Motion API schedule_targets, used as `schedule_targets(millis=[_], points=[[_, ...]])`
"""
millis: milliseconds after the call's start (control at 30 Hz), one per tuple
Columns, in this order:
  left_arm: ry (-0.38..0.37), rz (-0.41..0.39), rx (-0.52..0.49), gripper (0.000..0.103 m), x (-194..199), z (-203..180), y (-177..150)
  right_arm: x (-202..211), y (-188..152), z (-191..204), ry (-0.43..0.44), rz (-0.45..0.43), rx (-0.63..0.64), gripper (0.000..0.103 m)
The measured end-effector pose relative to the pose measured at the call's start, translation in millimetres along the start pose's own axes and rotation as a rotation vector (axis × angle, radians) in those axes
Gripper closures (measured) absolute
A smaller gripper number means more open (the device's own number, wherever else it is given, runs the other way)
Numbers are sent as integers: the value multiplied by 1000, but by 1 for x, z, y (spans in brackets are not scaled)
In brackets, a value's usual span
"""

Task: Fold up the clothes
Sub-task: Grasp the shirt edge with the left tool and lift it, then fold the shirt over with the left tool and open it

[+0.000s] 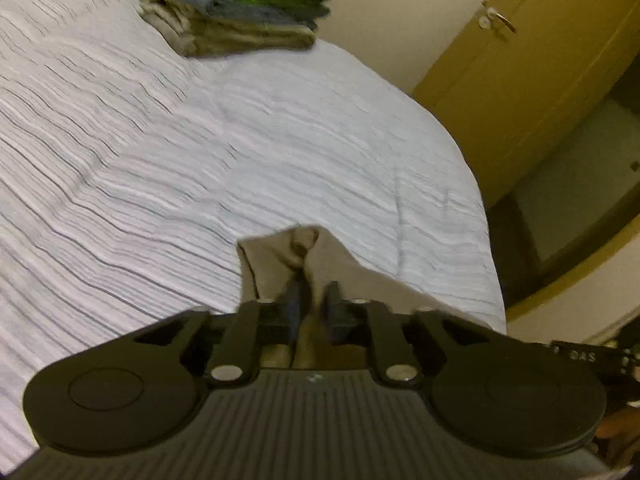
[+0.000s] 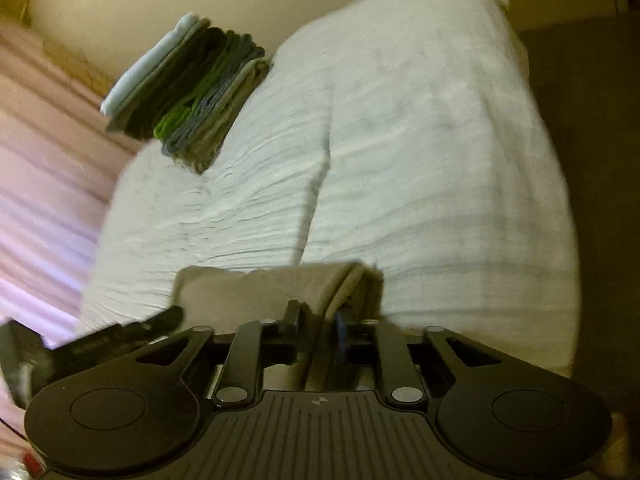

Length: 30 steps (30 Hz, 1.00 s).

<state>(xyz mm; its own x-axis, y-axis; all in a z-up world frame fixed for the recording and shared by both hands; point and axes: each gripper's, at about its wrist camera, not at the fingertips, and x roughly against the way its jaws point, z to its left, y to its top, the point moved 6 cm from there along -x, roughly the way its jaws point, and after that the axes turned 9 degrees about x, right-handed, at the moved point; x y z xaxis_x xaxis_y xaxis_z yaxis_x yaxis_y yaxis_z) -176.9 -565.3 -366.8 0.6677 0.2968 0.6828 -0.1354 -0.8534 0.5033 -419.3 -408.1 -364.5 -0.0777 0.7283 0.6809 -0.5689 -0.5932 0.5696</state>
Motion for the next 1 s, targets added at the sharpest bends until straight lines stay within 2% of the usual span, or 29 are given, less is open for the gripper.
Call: schedule_targets(millis=[67,133,233,300,367,400,433,567,700,800,900,1000], points=[[13,-61,10,85,14,-4,5,11,8,8,-47,-36,77,76],[-11,-78,-18,86,21,-16,8,15,14,19,-39,-64,150,76],[-44,0,-134,85,-1,-39,-1,-6,10,37,-35,-31,264,76],[-9,40,-200,86,-24,-42,-11,-24,0,41,-80,17,334,76],[38,55,-211,90,-49,-29,-20,-41,-9,36,-113,39,380,76],[57,58,-195,100,-58,-20,-23,-44,-10,34,-119,43,394,76],[66,54,-181,100,-62,-13,-25,-43,-10,33,-119,45,401,76],[76,-17,-191,100,-33,-15,-24,-21,-10,38,-100,28,437,76],[98,-52,-178,97,4,-20,-32,8,-16,52,-61,10,495,76],[106,-31,-199,97,18,-26,-52,6,-46,76,-11,55,643,76],[152,-36,-172,96,29,-19,-68,-4,-76,80,-38,131,781,76],[197,-40,-144,97,41,-11,-85,6,-87,75,-44,155,818,76]])
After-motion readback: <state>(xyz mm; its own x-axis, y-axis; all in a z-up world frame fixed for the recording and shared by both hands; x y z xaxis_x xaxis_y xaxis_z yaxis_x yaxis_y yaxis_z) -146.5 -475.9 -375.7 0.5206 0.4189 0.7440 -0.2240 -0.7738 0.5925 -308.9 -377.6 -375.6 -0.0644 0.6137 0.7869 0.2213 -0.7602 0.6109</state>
